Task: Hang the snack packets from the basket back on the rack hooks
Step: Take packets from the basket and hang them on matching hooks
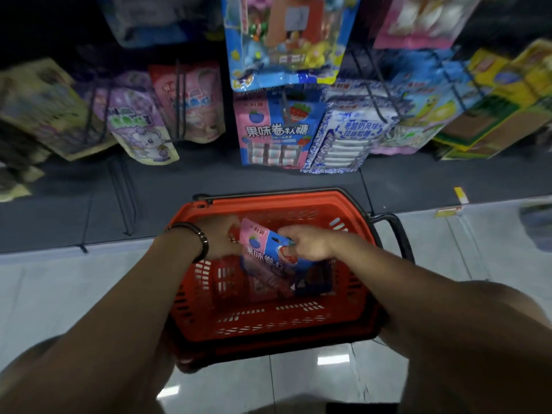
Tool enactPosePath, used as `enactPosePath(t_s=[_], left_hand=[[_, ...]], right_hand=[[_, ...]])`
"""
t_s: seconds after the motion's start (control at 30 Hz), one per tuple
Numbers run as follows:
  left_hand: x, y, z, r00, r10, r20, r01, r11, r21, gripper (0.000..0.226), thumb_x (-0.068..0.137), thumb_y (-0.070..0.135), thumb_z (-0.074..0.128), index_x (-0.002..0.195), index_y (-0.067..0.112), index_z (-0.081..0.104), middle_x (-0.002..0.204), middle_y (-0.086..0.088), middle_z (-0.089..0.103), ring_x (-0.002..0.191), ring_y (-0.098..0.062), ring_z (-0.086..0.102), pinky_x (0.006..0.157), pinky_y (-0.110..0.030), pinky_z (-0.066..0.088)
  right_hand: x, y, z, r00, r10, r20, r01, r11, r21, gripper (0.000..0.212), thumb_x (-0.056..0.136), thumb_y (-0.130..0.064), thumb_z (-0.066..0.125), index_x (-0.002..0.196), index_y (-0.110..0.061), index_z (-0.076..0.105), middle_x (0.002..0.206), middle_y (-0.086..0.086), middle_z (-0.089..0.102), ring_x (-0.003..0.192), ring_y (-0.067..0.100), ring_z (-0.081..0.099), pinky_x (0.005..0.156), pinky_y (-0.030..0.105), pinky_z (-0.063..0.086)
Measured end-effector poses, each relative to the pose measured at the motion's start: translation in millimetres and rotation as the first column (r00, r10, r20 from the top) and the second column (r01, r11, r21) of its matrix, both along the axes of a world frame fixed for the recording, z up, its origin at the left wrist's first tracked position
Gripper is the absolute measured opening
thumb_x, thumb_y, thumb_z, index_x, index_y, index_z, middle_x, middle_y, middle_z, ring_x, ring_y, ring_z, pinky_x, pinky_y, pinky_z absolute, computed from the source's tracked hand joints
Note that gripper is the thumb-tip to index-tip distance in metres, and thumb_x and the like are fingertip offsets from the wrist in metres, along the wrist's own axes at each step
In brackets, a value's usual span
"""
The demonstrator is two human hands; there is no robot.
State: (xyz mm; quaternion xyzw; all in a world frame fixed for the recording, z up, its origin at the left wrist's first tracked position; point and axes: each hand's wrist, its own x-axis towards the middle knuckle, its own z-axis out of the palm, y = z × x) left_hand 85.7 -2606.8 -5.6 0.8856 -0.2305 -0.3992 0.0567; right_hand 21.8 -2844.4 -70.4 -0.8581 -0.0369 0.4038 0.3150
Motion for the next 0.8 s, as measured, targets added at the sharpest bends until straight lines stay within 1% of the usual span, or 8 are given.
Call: enactPosePath(t_s=[0.1, 0.17, 0.23, 0.3, 0.37, 0.47, 0.63, 0.8], left_hand=[[-6.3, 15.1, 1.8, 0.993, 0.103, 0.056, -0.098, 0.991, -0.090, 0.074, 0.072, 0.058, 0.083, 0.133, 0.026, 0.057, 0.128, 0.006, 0.067, 0.114, -0.021, 0.066, 0.100, -0.040, 0.054], [-8.7, 25.6, 3.3, 0.985, 0.167, 0.035, -0.155, 0.959, -0.236, 0.064, 0.069, 0.060, 0.078, 0.124, 0.030, 0.067, 0.123, 0.009, 0.074, 0.110, -0.017, 0.071, 0.099, -0.042, 0.057], [-15.7, 31.7, 23.1, 0.971, 0.225, -0.083, -0.240, 0.893, -0.382, 0.047, 0.083, 0.045, 0.078, 0.125, 0.026, 0.072, 0.121, 0.009, 0.077, 0.110, -0.010, 0.073, 0.100, -0.039, 0.059], [-25.8, 33.4, 46.5, 0.934, 0.292, -0.203, -0.356, 0.788, -0.502, 0.027, 0.098, 0.016, 0.073, 0.124, 0.017, 0.071, 0.113, 0.013, 0.079, 0.104, -0.002, 0.075, 0.089, -0.025, 0.061], [-42.0, 29.7, 61.0, 0.889, 0.373, -0.266, -0.455, 0.657, -0.601, 0.021, 0.101, 0.003, 0.065, 0.118, 0.014, 0.069, 0.103, 0.014, 0.081, 0.096, -0.003, 0.077, 0.079, -0.019, 0.060], [-65.4, 24.1, 57.2, 0.797, 0.539, -0.272, -0.538, 0.431, -0.724, 0.024, 0.102, 0.000, 0.061, 0.122, 0.010, 0.068, 0.115, -0.001, 0.080, 0.106, -0.017, 0.076, 0.091, -0.032, 0.062], [-84.2, 11.0, 53.8, 0.703, 0.622, -0.343, -0.622, 0.304, -0.722, 0.017, 0.104, 0.013, 0.063, 0.117, 0.020, 0.071, 0.116, 0.000, 0.080, 0.109, -0.024, 0.076, 0.099, -0.054, 0.058], [-88.4, -1.1, 56.9, 0.641, 0.694, -0.328, -0.663, 0.284, -0.693, 0.011, 0.102, 0.021, 0.067, 0.110, 0.014, 0.070, 0.103, 0.002, 0.082, 0.097, -0.018, 0.078, 0.093, -0.049, 0.062]], right_hand=[[5.0, -9.8, 61.0, 0.991, 0.093, 0.092, -0.097, 0.994, 0.047, 0.002, 0.106, -0.022, 0.061, 0.105, -0.022, 0.059, 0.107, 0.001, 0.069, 0.088, 0.011, 0.058, 0.081, 0.038, 0.051], [2.2, -15.5, 98.6, 0.982, 0.096, 0.163, -0.113, 0.989, 0.095, 0.004, 0.107, -0.025, 0.060, 0.103, -0.026, 0.060, 0.098, -0.013, 0.066, 0.081, 0.000, 0.055, 0.073, 0.023, 0.046], [-5.3, -20.4, 126.9, 0.981, 0.013, 0.195, -0.052, 0.979, 0.195, 0.011, 0.107, -0.026, 0.061, 0.098, -0.032, 0.062, 0.096, -0.021, 0.069, 0.082, -0.006, 0.058, 0.075, 0.017, 0.047], [-16.3, -25.5, 138.9, 0.955, -0.192, 0.226, 0.101, 0.927, 0.361, 0.010, 0.104, -0.024, 0.068, 0.095, -0.029, 0.068, 0.100, -0.010, 0.076, 0.090, 0.002, 0.068, 0.084, 0.027, 0.054], [-31.5, -30.3, 138.1, 0.849, -0.487, 0.205, 0.308, 0.771, 0.557, 0.004, 0.096, -0.021, 0.077, 0.095, -0.019, 0.074, 0.102, 0.005, 0.081, 0.095, 0.014, 0.075, 0.086, 0.033, 0.059], [-53.3, -30.4, 121.5, 0.673, -0.735, -0.083, 0.562, 0.434, 0.705, 0.018, 0.087, -0.016, 0.082, 0.104, -0.014, 0.078, 0.105, 0.016, 0.081, 0.093, 0.031, 0.077, 0.075, 0.035, 0.062], [-61.3, -21.8, 101.8, 0.720, -0.684, -0.118, 0.580, 0.499, 0.645, 0.021, 0.096, -0.011, 0.074, 0.116, -0.004, 0.076, 0.113, 0.016, 0.080, 0.105, 0.037, 0.077, 0.093, 0.051, 0.061], [-66.5, -18.7, 97.7, 0.651, -0.758, -0.035, 0.590, 0.476, 0.653, 0.014, 0.098, -0.007, 0.072, 0.110, -0.002, 0.077, 0.106, 0.012, 0.082, 0.091, 0.027, 0.079, 0.078, 0.039, 0.062]])
